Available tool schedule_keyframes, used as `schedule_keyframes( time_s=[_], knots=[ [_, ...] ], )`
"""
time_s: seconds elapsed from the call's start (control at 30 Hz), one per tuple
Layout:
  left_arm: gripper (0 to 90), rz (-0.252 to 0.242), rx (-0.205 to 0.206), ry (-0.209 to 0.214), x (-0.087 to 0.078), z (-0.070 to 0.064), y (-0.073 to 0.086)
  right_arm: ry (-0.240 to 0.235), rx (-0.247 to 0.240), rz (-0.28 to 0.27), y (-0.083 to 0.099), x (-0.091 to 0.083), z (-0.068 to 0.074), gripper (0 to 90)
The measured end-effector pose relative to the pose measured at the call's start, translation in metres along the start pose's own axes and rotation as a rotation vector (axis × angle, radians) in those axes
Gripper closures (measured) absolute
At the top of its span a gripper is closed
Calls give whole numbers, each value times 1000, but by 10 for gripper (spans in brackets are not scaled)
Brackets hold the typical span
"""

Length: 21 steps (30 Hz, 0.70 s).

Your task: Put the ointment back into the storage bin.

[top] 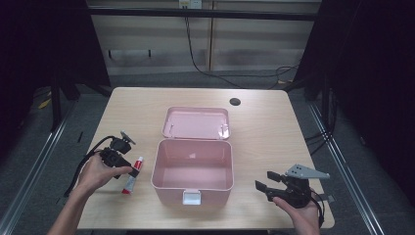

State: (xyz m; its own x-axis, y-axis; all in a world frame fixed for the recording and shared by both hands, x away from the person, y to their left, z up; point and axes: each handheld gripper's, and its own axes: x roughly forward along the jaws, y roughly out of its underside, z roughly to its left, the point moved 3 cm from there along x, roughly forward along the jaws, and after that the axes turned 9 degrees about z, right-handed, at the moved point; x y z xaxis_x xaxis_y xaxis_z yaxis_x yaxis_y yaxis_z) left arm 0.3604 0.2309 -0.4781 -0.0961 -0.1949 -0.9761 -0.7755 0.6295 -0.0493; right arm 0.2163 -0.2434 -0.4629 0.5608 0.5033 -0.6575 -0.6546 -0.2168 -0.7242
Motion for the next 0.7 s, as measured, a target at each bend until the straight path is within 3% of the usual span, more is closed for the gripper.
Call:
schedule_keyframes(
  time_s=[0.37, 0.5, 0.7],
  knots=[
    [591, 30, -17, -13, 13, 4, -6, -2, -4, 7, 0, 2, 0, 376],
    [656, 49, 4, -32, 17, 2, -7, -5, -6, 8, 0, 2, -1, 376],
    [678, 57, 27, -59, 18, 0, -8, -8, -9, 11, 0, 2, 0, 376]
  ],
)
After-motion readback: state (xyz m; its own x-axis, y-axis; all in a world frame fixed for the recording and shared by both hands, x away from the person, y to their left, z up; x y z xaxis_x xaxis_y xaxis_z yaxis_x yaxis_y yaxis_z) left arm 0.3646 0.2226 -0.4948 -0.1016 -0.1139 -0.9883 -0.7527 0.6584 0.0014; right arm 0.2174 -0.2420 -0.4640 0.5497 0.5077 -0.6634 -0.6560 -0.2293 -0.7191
